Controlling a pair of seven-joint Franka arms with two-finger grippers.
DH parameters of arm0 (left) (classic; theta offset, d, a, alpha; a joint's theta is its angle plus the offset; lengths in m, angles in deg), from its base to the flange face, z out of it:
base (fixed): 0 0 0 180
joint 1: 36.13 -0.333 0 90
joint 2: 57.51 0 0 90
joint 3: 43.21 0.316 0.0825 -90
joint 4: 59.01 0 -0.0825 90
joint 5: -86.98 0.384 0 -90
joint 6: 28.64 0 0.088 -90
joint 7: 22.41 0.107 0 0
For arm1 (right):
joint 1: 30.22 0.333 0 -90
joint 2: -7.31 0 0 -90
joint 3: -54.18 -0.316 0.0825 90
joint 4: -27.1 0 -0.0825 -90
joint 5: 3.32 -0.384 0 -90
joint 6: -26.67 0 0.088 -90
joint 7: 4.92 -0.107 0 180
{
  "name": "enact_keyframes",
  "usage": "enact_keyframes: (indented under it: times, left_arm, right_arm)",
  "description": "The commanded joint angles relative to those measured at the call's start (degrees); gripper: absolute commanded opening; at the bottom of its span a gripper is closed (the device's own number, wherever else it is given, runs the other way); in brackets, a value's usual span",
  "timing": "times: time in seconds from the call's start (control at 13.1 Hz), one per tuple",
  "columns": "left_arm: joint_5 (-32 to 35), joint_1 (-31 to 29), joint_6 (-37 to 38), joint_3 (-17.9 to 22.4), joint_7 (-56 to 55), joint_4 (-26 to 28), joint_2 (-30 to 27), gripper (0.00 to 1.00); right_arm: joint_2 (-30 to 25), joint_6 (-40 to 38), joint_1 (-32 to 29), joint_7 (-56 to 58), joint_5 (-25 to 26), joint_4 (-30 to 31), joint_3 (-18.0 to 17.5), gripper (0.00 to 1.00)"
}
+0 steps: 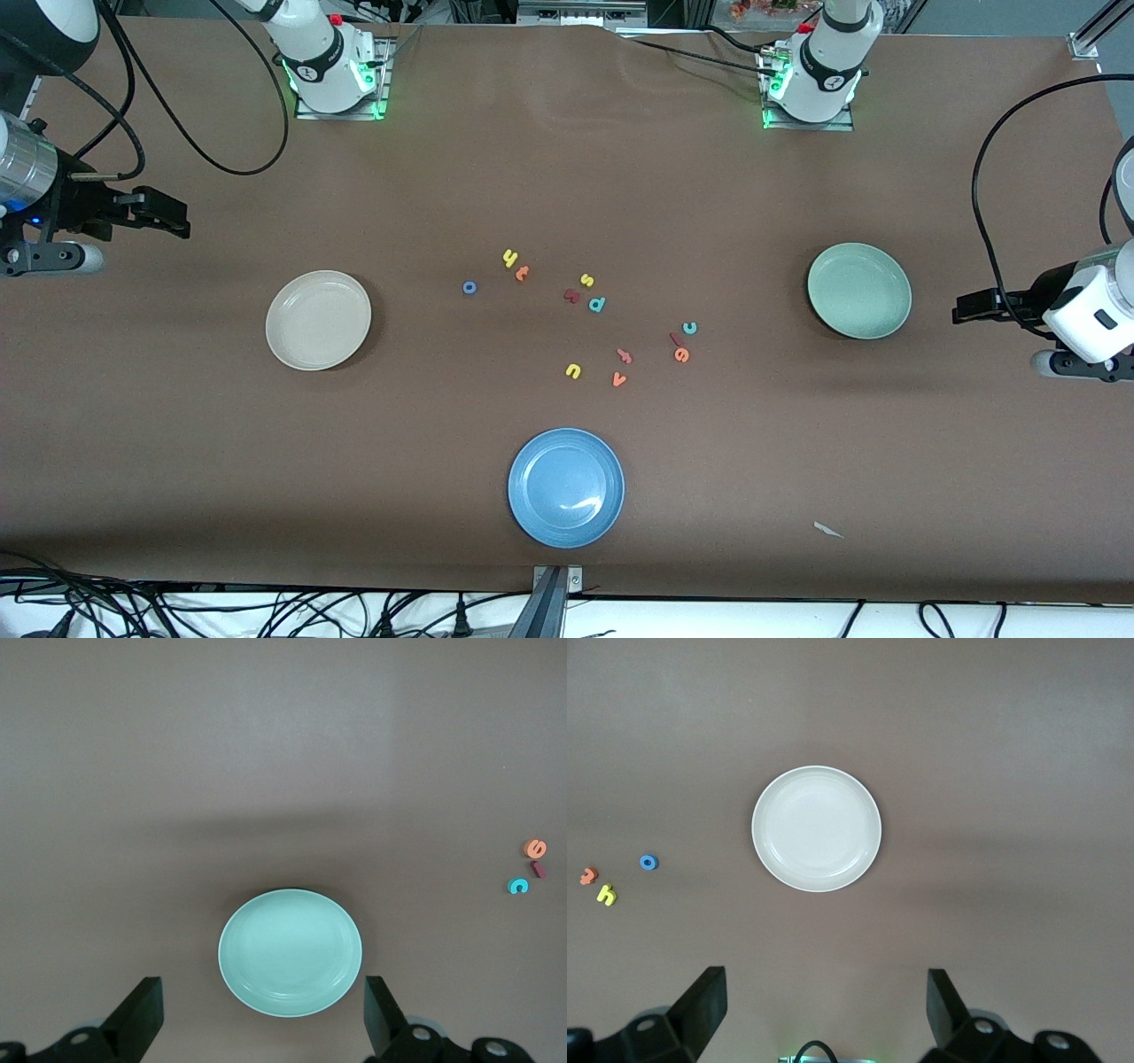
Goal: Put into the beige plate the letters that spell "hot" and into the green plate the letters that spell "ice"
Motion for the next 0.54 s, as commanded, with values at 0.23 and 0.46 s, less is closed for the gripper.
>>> enact_keyframes:
  times: [0.23, 0.46]
  left_arm:
    - [-0.73, -0.11, -0.32, 0.18, 0.41, 0.34, -1.00, 0.99]
    - [-0.73, -0.20, -0.32, 0.27, 0.40, 0.26, -1.00, 0.99]
  right_arm:
    - [-0.76, -0.89, -0.08, -0.29, -0.69, -0.22, -0.26, 1.00]
    - [-0.76, -0.89, -0.16, -0.29, -0.69, -0.22, -0.17, 1.00]
